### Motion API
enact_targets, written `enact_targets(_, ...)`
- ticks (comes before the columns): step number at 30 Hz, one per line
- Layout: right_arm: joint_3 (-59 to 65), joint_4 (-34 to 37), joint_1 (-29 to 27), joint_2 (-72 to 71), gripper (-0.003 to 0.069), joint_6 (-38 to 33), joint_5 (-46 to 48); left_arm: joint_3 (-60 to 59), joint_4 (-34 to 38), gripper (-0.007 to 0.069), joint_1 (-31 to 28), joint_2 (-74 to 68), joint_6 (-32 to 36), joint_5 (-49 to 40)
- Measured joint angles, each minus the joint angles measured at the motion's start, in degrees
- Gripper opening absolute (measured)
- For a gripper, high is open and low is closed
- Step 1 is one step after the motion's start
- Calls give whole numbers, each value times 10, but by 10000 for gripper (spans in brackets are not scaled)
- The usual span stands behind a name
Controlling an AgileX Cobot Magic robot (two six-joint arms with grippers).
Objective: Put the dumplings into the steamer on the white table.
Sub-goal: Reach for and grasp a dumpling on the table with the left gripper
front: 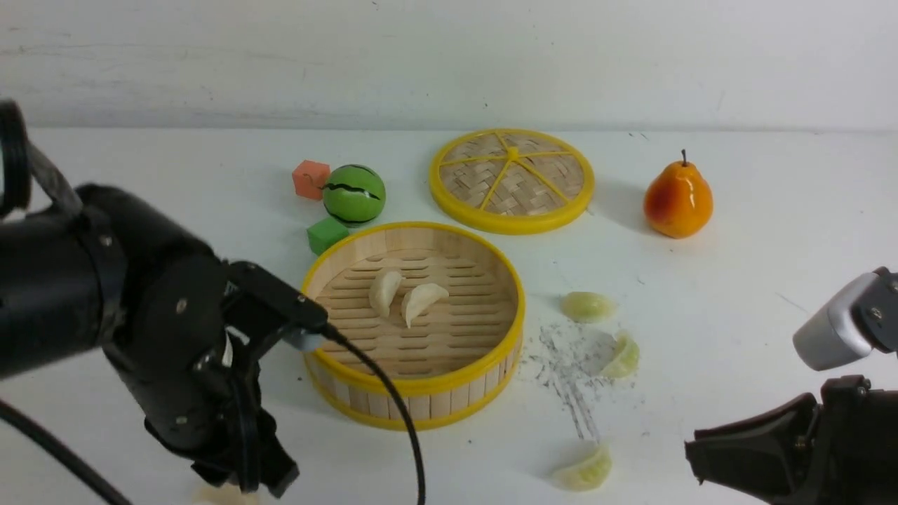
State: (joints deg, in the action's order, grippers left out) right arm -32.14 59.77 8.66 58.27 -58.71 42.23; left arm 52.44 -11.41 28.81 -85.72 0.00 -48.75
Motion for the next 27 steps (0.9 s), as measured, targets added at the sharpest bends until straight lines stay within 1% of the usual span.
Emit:
enact_targets(2, 0, 0, 0, 0, 95, 0, 1, -28, -19, 252, 0, -2, 0, 43)
enact_targets(5, 0, 1, 0, 0, 96, 0, 1, -46, -40, 266, 0, -18, 0, 67)
enact_targets(11, 0, 2, 0, 0, 100, 0, 1, -49, -50, 298, 0, -57, 0, 90)
enact_targets(15, 0, 3, 0, 0, 104, 0, 1, -44, -48, 301, 1, -72, 0, 100)
enact_targets(17, 0, 4, 0, 0, 104, 0, 1, -45, -45, 298, 2, -86, -17, 119)
enact_targets(20, 0, 4, 0, 0, 105, 0, 1, -44, -35, 288, 2, -92, -49, 112)
enact_targets(24, 0, 6, 0, 0, 106, 0, 1, -38, -29, 277, 2, -93, -129, 96)
enact_targets(27, 0, 6, 0, 0, 106, 0, 1, -34, -27, 271, 2, -94, -174, 81)
